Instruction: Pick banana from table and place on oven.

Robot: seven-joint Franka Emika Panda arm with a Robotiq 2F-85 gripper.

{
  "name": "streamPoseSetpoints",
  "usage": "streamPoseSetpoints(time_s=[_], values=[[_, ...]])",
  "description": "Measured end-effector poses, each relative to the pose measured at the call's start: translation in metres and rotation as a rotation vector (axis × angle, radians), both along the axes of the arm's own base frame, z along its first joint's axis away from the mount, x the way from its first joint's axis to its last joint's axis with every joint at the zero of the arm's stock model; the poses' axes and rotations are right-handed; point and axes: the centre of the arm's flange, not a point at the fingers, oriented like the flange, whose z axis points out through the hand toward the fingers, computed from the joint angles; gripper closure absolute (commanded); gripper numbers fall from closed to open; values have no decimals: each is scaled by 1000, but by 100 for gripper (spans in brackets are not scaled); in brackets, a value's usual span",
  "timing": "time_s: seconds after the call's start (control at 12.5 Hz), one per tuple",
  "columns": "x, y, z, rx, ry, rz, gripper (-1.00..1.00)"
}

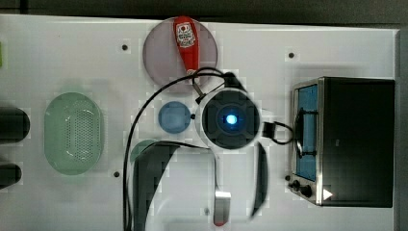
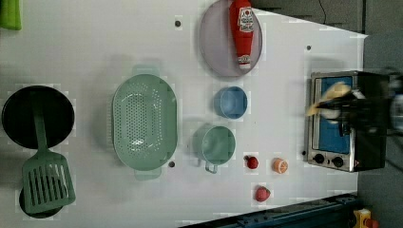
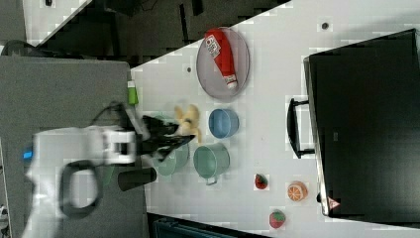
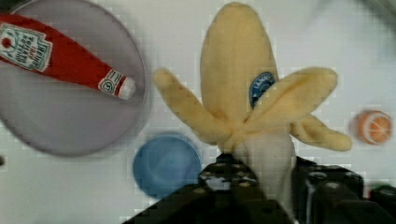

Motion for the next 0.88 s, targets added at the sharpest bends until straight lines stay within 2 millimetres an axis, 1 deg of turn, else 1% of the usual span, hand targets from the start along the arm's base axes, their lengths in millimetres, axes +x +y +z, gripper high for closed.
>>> streamPoseSetpoints(time_s=[0.08, 0.16, 0.24, 0.32, 0.4, 0.48, 0.56, 0.64, 0.72, 0.88], values=[[-3, -3, 35, 2, 11, -6, 57], [0, -5, 68, 2, -20, -10, 57], [4, -10, 93, 12, -71, -22, 57], [7, -20, 111, 29, -100, -45, 56], [8, -37, 125, 40, -123, -73, 57], [6, -59, 133, 49, -139, -98, 57], [2, -85, 132, 51, -133, -116, 57], [-4, -112, 125, 55, -103, -129, 57], [-9, -142, 112, 53, -79, -140, 56], [-10, -216, 78, 16, -75, -170, 57]])
